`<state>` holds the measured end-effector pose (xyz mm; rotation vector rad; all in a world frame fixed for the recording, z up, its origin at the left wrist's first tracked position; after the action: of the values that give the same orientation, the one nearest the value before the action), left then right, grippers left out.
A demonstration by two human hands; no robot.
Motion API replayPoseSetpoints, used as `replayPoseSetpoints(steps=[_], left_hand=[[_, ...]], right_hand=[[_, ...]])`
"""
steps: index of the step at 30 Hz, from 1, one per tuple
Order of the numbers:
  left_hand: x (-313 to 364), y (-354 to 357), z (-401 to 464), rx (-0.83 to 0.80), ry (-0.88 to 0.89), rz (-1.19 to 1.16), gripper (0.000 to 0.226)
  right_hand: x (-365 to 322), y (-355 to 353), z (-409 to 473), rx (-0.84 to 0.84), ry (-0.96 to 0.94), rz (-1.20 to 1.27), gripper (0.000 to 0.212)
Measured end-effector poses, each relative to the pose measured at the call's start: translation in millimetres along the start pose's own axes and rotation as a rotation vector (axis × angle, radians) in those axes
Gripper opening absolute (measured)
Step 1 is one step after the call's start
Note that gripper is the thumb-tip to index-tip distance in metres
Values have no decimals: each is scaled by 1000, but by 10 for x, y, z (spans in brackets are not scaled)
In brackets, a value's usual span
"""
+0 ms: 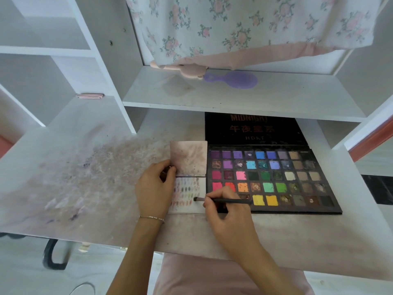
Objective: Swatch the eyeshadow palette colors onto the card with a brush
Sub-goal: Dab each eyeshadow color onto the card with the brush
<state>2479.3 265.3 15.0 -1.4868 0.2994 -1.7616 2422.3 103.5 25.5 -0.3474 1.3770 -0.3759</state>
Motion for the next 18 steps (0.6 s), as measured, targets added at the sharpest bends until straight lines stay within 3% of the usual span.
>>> replayPoseSetpoints(steps=[18], left_hand=[[-14,4,-1,-15,-8,1,17]], right_hand=[[-16,27,5,-45,-9,-87,8]])
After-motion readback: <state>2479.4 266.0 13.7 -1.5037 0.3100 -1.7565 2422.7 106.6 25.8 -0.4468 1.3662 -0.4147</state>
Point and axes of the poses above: each hand's wrist, its own z-axis towards the middle knuckle, its own y-axis out of the palm, x = y × z, the point moved 4 cm from there along z, towards the middle knuckle, and after that the axes turned 3 degrees about y, right-handed, at the moved point
